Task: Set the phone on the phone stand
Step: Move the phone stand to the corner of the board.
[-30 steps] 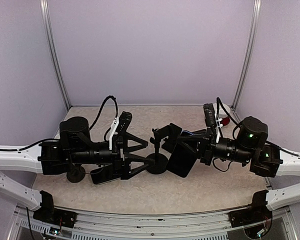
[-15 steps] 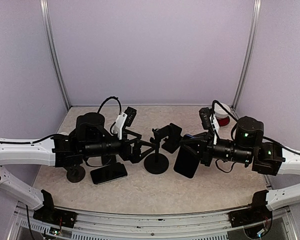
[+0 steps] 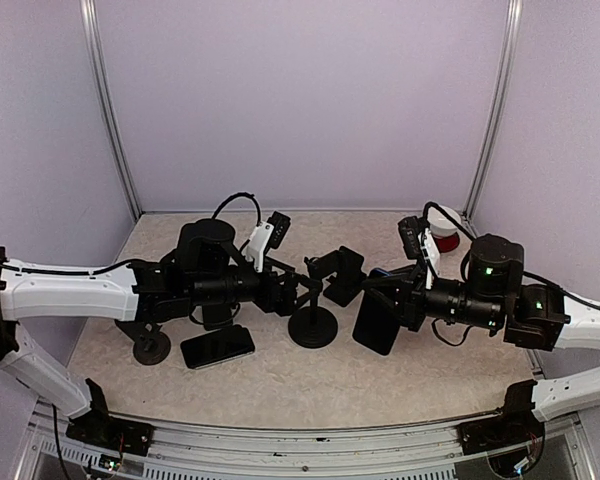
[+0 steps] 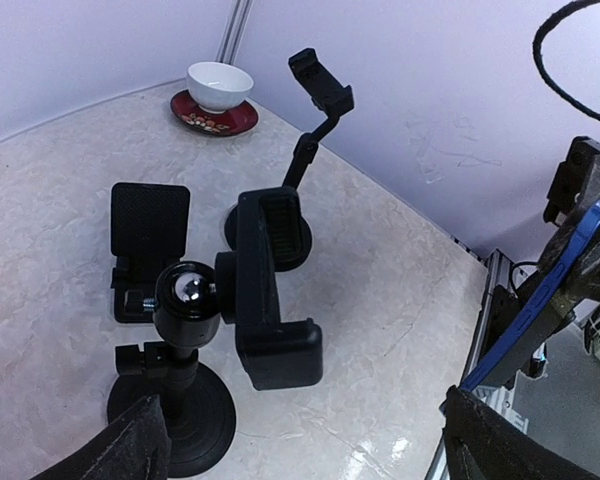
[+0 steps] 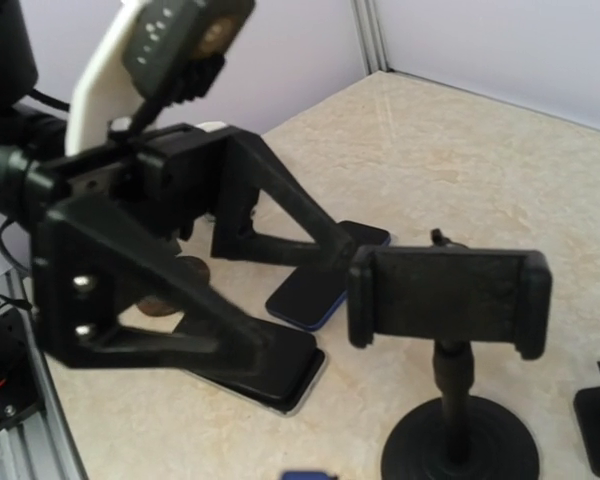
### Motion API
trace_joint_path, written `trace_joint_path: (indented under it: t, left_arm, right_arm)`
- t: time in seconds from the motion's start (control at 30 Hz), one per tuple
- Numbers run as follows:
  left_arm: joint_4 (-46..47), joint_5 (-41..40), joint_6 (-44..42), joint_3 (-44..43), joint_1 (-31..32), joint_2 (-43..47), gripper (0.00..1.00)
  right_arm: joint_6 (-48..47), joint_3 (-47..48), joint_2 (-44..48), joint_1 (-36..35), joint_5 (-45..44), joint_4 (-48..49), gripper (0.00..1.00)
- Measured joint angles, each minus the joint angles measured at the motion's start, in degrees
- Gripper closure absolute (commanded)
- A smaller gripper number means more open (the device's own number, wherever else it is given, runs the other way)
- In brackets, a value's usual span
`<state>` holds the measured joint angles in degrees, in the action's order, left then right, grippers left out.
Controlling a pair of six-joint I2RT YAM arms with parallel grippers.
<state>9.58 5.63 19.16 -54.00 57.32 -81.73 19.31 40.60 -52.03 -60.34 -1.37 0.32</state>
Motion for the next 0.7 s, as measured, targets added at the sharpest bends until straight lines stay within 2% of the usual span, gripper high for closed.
trace_joint_path:
  t: [0.13, 0.33, 0.5, 0.7]
  left_arm:
    - [0.37, 1.09, 0.46, -0.61, -0.92, -2.27, 0.23]
    - [1.88, 3.08, 1.33, -1.92, -1.53, -4.72, 0.30]
    - [2.75, 4.04, 1.66, -3.39, -1.70, -5.88, 0.43]
    - [3.23, 4.70, 2.51, -3.65, -2.40, -6.54, 0.52]
  right_arm:
    - [0.22, -0.02, 0.00, 0.00, -0.66, -0.17, 1.00]
    - [0.55, -0.07, -0.04, 0.00, -1.27, -0.22, 1.00]
    - [1.14, -0.39, -0.11, 0.00, -1.36, -0.15, 1.00]
    - [1.36, -0.92, -0.35, 0.00, -1.38, -0.15, 1.00]
